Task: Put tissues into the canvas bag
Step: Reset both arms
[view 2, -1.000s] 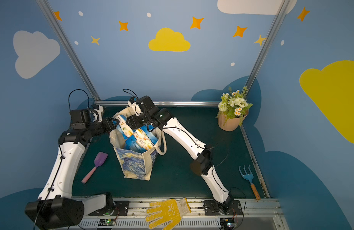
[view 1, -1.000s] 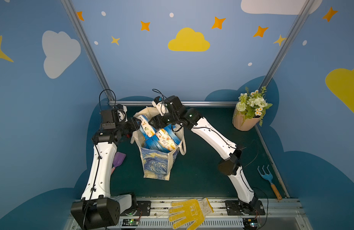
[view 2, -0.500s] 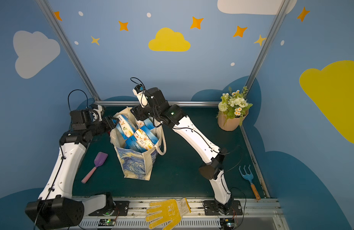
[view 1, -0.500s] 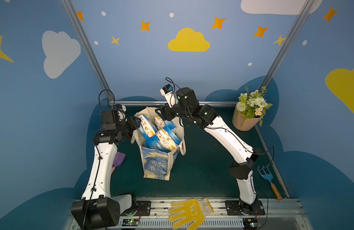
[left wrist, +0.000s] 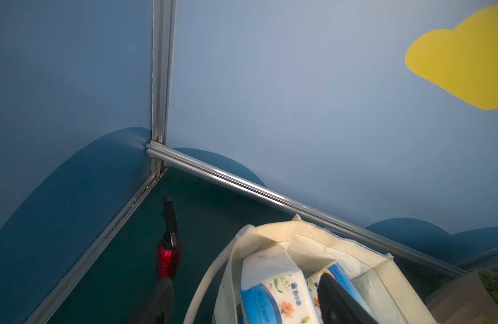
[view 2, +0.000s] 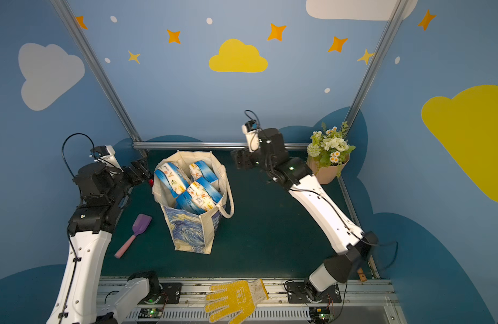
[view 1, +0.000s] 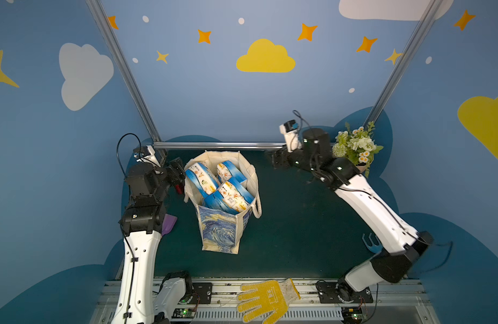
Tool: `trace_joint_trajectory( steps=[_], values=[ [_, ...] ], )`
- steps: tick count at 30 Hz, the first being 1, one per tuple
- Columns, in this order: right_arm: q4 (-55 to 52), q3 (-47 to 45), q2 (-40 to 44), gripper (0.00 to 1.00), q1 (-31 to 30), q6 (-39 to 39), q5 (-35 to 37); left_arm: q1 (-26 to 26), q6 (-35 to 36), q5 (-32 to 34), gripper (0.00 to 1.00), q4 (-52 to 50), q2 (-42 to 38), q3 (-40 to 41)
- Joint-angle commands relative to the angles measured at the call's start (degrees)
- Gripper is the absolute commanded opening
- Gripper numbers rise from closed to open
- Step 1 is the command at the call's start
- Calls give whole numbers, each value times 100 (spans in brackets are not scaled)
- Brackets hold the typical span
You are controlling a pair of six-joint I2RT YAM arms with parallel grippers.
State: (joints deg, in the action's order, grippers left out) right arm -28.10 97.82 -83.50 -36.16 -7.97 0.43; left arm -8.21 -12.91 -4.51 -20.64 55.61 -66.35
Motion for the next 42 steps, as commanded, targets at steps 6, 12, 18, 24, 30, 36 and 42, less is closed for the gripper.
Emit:
trace_joint_trajectory(
  steps=[6, 12, 18, 24, 30, 36, 42],
  values=[
    [373, -1975, 1797, 92, 1444, -7, 565, -13, -236, 454, 89, 1220, 516, 1261],
    [596, -3358, 2101, 93, 2792, -707, -229, 160, -393, 608, 100, 2886, 1074, 2517],
    [992, -4029, 1987, 94, 3187, -777, -282, 621, 386, 1726, 100, 3483, 2065, 3086],
    [1521, -4647, 1771, 94, 3424, -613, 104, 828, 563, 2063, 100, 5571, 2631, 4032],
    [2954, -5691, 1683, 95, 3432, -411, 229, 1067, 716, 2366, 100, 6044, 2964, 4103],
    [4764, -6807, 1269, 95, 3355, -90, 617, 957, 811, 1985, 100, 7283, 3423, 4518],
    [5412, -7005, 811, 95, 3322, 394, 639, 921, 702, 1912, 100, 6482, 3163, 4302]
  ],
)
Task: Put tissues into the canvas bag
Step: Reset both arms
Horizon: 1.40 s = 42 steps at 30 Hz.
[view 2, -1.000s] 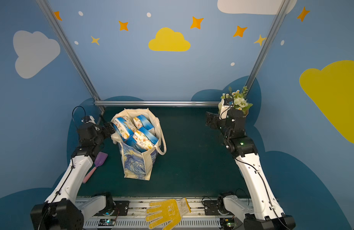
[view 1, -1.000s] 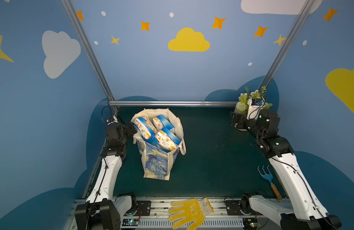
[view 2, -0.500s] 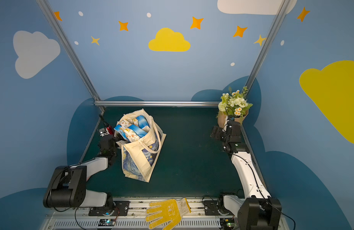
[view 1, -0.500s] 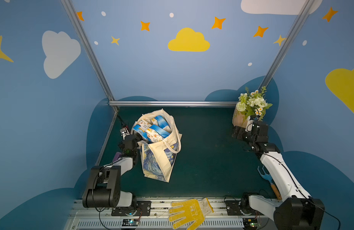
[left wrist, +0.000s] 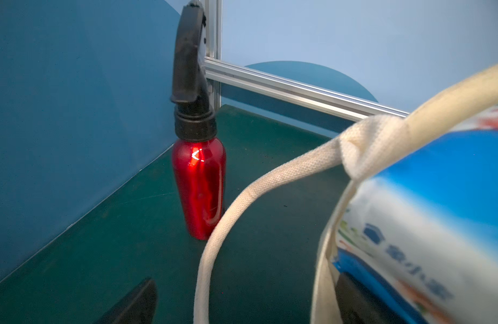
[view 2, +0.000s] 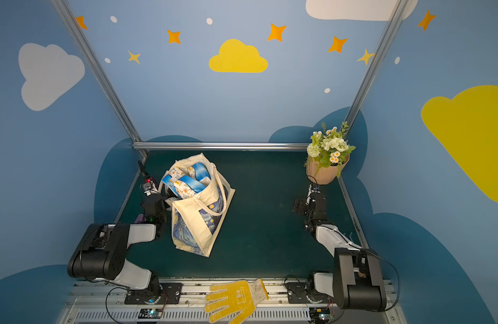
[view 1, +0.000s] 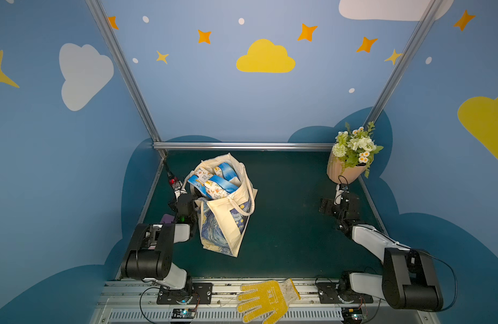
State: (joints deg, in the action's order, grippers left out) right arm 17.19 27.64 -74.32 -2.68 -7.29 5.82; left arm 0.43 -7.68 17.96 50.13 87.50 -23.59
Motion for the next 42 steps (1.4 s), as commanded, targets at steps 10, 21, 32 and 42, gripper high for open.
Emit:
trace_joint_trajectory(
  steps=[10, 21, 32, 42],
  values=[
    [1924, -107, -920, 95, -8, 575, 26, 51, 184, -331, 100, -534, 4, 46],
    [3000, -502, -1264, 95, -51, 616, 23, 54, 180, -332, 100, -539, 12, 33],
    [2939, -490, -1242, 95, -67, 657, 30, 62, 188, -320, 100, -513, -9, 57],
    [2935, -490, -1242, 95, -66, 650, 24, 57, 188, -320, 100, -522, -5, 48]
  ],
)
